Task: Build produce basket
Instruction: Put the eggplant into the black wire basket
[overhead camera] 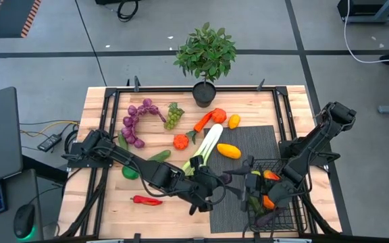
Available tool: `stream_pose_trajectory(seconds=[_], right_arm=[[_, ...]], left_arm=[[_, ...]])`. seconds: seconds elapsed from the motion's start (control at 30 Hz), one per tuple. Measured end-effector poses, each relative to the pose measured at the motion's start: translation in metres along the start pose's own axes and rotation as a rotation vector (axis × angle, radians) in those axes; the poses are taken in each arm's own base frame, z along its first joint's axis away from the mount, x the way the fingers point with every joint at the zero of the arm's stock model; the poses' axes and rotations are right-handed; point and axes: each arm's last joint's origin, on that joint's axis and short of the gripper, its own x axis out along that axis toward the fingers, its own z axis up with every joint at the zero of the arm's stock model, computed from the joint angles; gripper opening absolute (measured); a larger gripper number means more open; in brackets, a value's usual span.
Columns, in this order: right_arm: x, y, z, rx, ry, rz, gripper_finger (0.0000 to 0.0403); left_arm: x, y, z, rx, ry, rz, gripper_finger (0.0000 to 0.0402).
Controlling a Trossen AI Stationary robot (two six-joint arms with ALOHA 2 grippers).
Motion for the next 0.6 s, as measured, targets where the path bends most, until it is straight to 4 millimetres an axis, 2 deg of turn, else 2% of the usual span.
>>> stream_pose_trajectory(seconds=[0.13, 0.37, 0.6], right_arm=[[0.0, 0.0, 0.0, -0.031, 0.007, 0.018, 0.0129], [-0.003, -0.005, -0.004, -0.09, 0.059, 0.028, 0.0127], [-0.019, -0.029, 0.002, -0.059, 0.133, 0.011, 0.0127]], left_arm=[[0.0, 0.0, 0.0, 0.004, 0.002, -0.002, 0.0136], [0.0, 0.001, -0.002, 0.065, 0.023, 0.001, 0.0178], [-0.011, 0.006, 0.001, 0.215, 0.1, 0.022, 0.0216]])
